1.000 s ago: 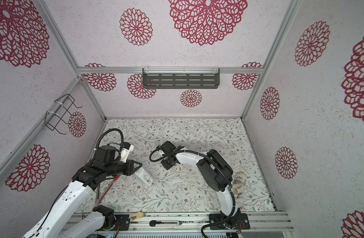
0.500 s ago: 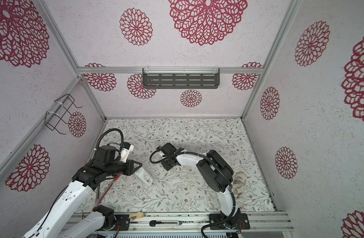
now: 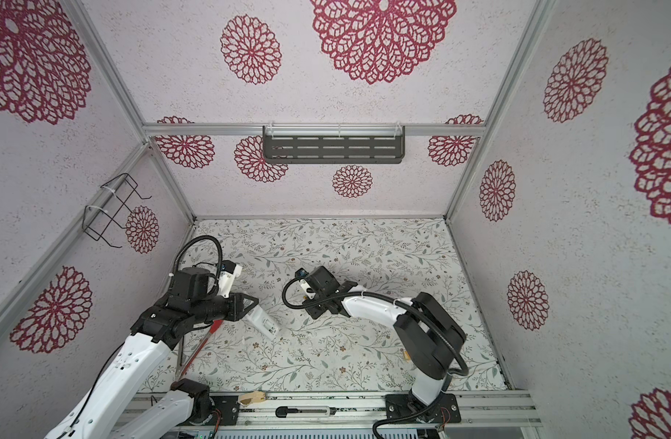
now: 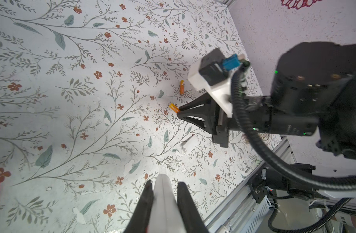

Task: Load the batteries into the remote control
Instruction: 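Lower and close the right gripper on the orange battery, then carry the battery with the right gripper over the remote's open compartment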

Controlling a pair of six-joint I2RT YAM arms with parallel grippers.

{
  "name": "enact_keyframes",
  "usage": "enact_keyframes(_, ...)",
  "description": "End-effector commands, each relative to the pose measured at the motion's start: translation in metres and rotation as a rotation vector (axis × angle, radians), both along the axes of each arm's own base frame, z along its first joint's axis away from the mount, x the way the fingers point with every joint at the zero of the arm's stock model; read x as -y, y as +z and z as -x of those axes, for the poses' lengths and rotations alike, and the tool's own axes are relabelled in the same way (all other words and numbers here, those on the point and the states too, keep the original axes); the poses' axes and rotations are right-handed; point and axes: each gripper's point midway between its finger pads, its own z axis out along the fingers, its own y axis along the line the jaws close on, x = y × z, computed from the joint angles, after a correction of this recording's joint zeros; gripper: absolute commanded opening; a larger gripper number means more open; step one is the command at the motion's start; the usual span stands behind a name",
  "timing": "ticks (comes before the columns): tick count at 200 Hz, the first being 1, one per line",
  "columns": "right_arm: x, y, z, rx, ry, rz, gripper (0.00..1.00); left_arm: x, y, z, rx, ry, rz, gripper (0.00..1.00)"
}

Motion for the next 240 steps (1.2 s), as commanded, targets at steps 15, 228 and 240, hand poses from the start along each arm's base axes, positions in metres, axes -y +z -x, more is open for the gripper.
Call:
enact_keyframes(15,-0.008,0.048,0.033,0.081,0.054,-0.175,0.11,0.007,0.009,-0.004,0.024,-0.025,0.077,0.0)
enact_keyframes(228,-0.016,0.104,0.103,0.105,0.191,-0.195,0.12,0.021,0.035,-0.014,-0.01,-0.123,0.523,0.0)
enact_keyframes(240,-0.014,0.103,0.103,0.102,0.194,-0.172,0.12,0.021,0.035,-0.014,-0.01,-0.124,0.522,0.0)
